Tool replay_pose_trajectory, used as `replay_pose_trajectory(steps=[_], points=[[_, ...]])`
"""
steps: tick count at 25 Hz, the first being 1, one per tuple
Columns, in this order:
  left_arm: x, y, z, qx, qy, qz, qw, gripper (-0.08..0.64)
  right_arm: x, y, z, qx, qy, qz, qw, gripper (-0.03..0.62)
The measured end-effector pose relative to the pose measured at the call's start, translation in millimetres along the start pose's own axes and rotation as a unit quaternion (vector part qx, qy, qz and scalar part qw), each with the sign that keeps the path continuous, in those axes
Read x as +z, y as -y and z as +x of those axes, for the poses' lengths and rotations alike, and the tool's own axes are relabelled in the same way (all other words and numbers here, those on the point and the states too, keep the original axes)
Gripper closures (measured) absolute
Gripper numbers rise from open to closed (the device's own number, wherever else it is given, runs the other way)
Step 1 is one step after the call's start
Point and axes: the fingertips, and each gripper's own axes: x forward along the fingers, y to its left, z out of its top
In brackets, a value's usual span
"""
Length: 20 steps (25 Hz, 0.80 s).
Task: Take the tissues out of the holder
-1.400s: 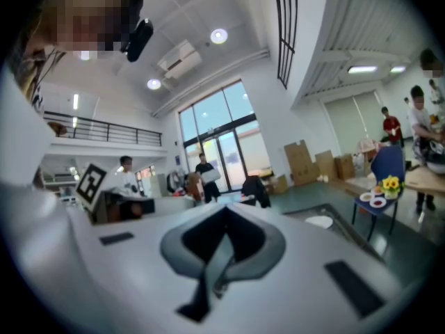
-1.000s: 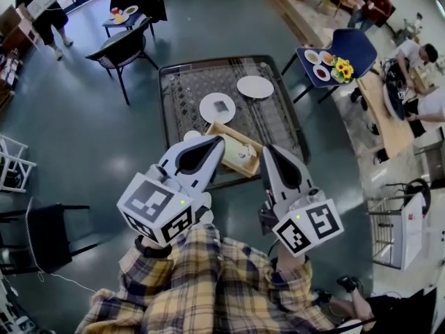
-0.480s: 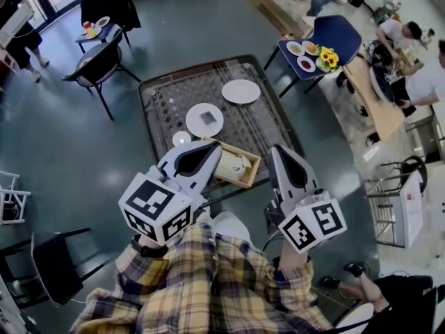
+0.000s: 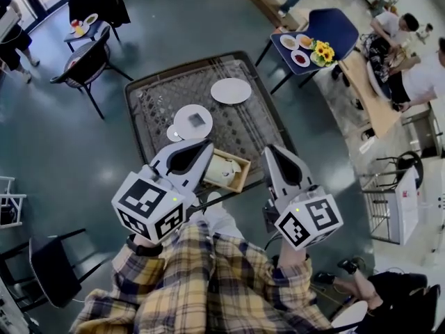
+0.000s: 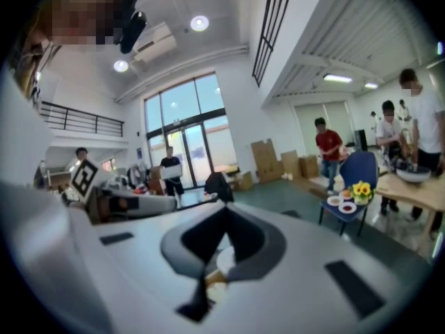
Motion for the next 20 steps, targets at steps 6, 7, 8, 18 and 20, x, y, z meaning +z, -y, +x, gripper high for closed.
replay_pose_trajectory(steps=[6,7,8,18,20], points=[[-5.5,-7.2,11.4,0.013,-0.003,-0.009,0.9999,0.545,-7.9,8.3,15.7,0.016,-0.027,-0.005,0.999,0.581],[-6.4,-8.8,12.0,0.017,-0.003,-0.012,0.9998,0.545,-9.4,8.4,18.0,0.021,-0.033,-0.008,0.999,0.581],[-7.4,-10.3,12.3,0.02,-0.004,-0.014,0.9997,0.545,-10.9,8.5,20.1,0.025,-0.038,-0.011,0.999,0.581],[-27.9,-26.7,13.2,0.04,-0.016,-0.038,0.9983,0.545,-44.2,10.3,37.8,0.051,-0.103,-0.017,0.993,0.581],[-33.7,-30.9,11.4,0.044,-0.02,-0.042,0.9979,0.545,-57.7,8.5,41.8,0.06,-0.124,-0.017,0.99,0.581]])
